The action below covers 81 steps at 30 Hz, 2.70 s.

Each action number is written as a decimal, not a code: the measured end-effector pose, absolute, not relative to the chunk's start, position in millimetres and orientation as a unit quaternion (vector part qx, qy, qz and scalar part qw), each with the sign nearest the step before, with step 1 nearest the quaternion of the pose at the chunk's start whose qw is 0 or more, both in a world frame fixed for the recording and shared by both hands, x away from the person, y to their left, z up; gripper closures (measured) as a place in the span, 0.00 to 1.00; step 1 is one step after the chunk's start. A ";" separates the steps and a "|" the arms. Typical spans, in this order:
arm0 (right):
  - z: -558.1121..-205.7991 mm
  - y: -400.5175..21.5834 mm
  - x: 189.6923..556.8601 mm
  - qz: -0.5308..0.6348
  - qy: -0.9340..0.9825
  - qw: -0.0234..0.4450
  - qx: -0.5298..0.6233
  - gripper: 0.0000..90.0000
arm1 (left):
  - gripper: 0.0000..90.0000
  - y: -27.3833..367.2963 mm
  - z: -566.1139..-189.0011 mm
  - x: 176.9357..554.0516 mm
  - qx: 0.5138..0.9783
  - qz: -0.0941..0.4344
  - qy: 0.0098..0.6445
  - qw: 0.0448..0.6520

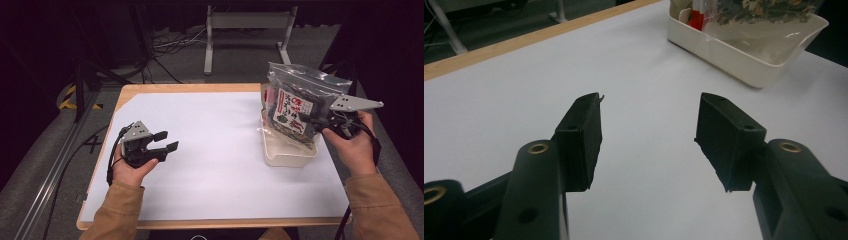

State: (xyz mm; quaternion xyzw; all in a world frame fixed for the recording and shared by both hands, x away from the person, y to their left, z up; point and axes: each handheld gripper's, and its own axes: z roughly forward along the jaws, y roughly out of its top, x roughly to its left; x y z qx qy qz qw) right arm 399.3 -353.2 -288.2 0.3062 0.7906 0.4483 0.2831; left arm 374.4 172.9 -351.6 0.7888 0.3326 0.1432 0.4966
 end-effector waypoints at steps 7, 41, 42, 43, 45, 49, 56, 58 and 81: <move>-297.9 -353.6 399.5 0.449 0.790 0.281 0.309 0.80 | 0.49 173.5 -352.4 375.0 0.790 0.145 0.332 0.494; -347.3 -355.7 399.6 0.449 0.776 0.276 0.347 0.62 | 0.47 170.3 -355.9 376.0 0.791 0.138 0.334 0.493; -347.0 -356.1 398.7 0.454 0.774 0.272 0.348 0.56 | 0.47 170.8 -356.1 375.8 0.792 0.138 0.334 0.493; -346.8 -356.3 397.3 0.460 0.770 0.268 0.351 0.50 | 0.47 170.8 -356.1 375.8 0.792 0.138 0.334 0.493; -345.8 -356.9 392.8 0.462 0.767 0.269 0.354 0.38 | 0.47 171.8 -356.1 374.1 0.793 0.140 0.335 0.490; -343.0 -363.0 381.3 0.469 0.759 0.274 0.359 0.33 | 0.46 173.5 -355.1 370.4 0.794 0.143 0.334 0.488; -338.0 -373.4 358.4 0.474 0.748 0.275 0.374 0.31 | 0.46 179.1 -354.1 357.1 0.795 0.154 0.326 0.488; -337.9 -375.8 350.6 0.476 0.745 0.277 0.377 0.31 | 0.46 183.6 -355.0 353.4 0.794 0.152 0.325 0.490; -345.2 -338.5 300.0 0.498 0.767 0.249 0.318 0.30 | 0.46 224.4 -366.5 324.5 0.778 0.161 0.327 0.511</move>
